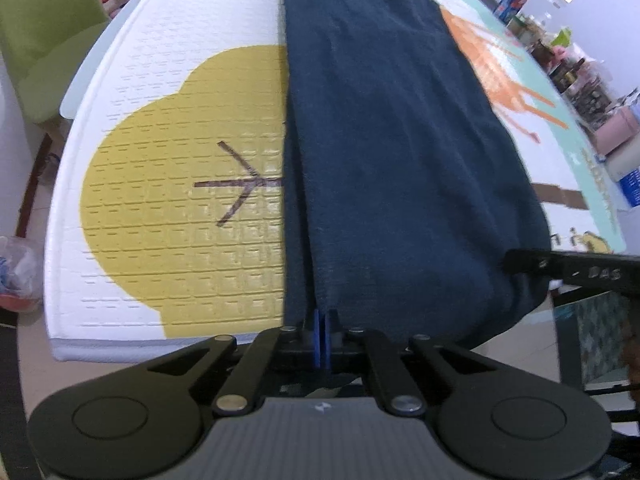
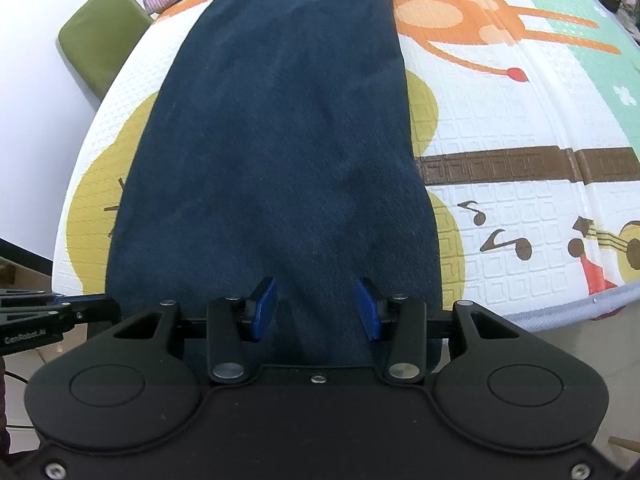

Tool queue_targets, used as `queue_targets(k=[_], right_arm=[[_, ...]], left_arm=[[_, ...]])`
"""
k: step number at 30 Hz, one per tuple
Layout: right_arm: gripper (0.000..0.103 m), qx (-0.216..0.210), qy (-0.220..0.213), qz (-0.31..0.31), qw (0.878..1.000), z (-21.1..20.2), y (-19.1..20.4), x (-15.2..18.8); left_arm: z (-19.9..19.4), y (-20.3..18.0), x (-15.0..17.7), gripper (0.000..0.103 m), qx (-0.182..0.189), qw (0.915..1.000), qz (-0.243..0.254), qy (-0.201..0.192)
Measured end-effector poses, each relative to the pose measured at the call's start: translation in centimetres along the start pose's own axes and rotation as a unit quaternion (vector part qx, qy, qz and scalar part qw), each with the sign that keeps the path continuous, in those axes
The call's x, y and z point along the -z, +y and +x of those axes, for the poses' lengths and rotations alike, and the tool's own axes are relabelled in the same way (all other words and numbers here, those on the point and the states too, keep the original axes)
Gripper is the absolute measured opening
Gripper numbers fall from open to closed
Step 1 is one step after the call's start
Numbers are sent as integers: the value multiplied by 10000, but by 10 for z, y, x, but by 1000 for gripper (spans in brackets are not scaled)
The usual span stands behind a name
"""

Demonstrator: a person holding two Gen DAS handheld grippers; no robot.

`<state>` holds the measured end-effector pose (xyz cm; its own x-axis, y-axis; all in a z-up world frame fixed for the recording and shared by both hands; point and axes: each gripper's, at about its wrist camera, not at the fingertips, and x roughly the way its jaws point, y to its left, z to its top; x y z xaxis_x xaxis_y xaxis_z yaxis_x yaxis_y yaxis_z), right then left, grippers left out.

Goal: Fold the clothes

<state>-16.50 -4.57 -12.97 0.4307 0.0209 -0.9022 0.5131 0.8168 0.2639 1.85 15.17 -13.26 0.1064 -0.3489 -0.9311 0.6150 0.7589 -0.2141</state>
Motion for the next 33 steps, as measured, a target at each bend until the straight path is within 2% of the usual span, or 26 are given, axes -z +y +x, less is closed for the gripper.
queue_targets(k=[6,8,9,10,13,21,24,25,28,33], right_arm=[[42,62,-8,21,10000,-1,0,-4],[42,99,-68,59,9999,-5,-3,-4],[42,134,-107,84,9998,-7,-4,-3],[43,179,-158,124,9996,-9,-6,-4],[46,263,-326,284,9987,-15,-16,-6],[47,531,-448,594,9958,-12,-45,-19],[46,455,-429,757,9952,-7,-56,-25],[46,421,-399,815,9950,-5,-59,-28],[46,296,-319,859,9954,2,-62,-30],[46,156,-230,818,9963,9,-57,-28]], left_arm=[[5,2,0,3,-29,9999,-112,50],[3,2,-1,6,94,9997,-196,69],[2,3,-1,11,158,9996,-240,79],[1,3,-3,22,271,9992,-252,117],[-2,-1,-5,31,304,9993,-222,3],[12,-10,-17,39,306,9990,-314,92],[16,-12,-19,37,272,9990,-340,126],[17,-12,-19,28,239,9990,-344,125],[17,-13,-19,12,137,9994,-286,119],[11,-16,-18,3,-107,9999,-39,50]])
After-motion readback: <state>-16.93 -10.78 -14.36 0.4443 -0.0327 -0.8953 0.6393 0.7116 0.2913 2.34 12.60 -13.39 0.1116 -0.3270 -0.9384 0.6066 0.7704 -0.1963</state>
